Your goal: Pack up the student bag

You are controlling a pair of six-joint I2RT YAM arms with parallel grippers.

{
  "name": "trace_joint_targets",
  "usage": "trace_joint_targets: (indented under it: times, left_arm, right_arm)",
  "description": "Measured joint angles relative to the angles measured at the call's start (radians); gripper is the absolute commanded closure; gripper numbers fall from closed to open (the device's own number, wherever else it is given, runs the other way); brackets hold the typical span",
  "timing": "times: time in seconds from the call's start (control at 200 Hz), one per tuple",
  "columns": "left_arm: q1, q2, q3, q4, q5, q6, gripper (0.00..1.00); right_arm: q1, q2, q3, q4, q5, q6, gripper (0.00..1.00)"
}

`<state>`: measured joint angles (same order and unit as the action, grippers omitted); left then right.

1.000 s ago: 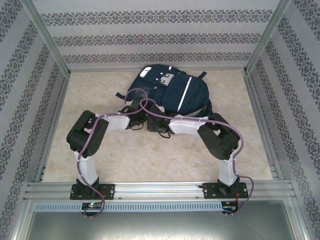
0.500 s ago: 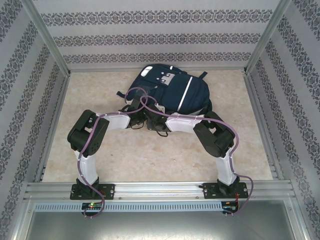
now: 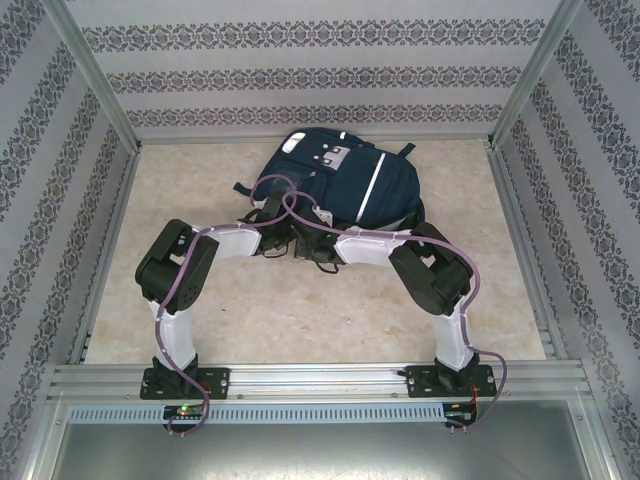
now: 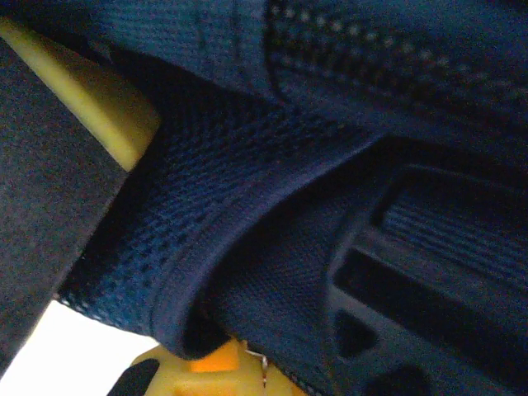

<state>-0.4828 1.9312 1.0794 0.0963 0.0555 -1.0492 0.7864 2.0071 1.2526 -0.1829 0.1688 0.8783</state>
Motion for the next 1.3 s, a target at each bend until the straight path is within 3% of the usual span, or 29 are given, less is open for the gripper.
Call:
trace_joint_targets:
  times: [0.225,0.564,0.854,0.914,0.984,1.019,1.174,1.299]
  left_arm:
    - [0.037,-0.037,0.019,-0.083,0.026,0.037,1.00]
    - [0.204,-0.098,0.020,-0.188,0.130,0.158,1.00]
    - [0.389,-0.016,0.209,-0.378,0.212,0.285,1.00]
    - [0.410,-0.002,0.234,-0.406,0.231,0.295,0.87]
    - [0.418,-0.002,0.239,-0.420,0.239,0.304,0.56]
    - [0.420,-0.004,0.240,-0.430,0.230,0.307,0.47]
    - [0.418,-0.060,0.217,-0.491,0.193,0.304,0.44]
    - [0.351,-0.180,0.176,-0.530,0.181,0.278,0.42]
  right_arm:
    - [-0.024,-0.132,-0.090,-0.019,0.006,-0.060,1.00]
    - [-0.092,-0.316,-0.242,-0.040,-0.024,-0.117,1.00]
    - [-0.127,-0.375,-0.252,-0.053,-0.057,-0.166,1.00]
    - [-0.125,-0.372,-0.238,-0.055,-0.064,-0.173,1.00]
    - [-0.119,-0.364,-0.209,-0.077,-0.060,-0.179,1.00]
    - [-0.115,-0.359,-0.196,-0.092,-0.053,-0.179,1.00]
    - [-0.094,-0.326,-0.154,-0.143,-0.034,-0.179,1.00]
    - [-0.083,-0.301,-0.135,-0.160,-0.027,-0.179,1.00]
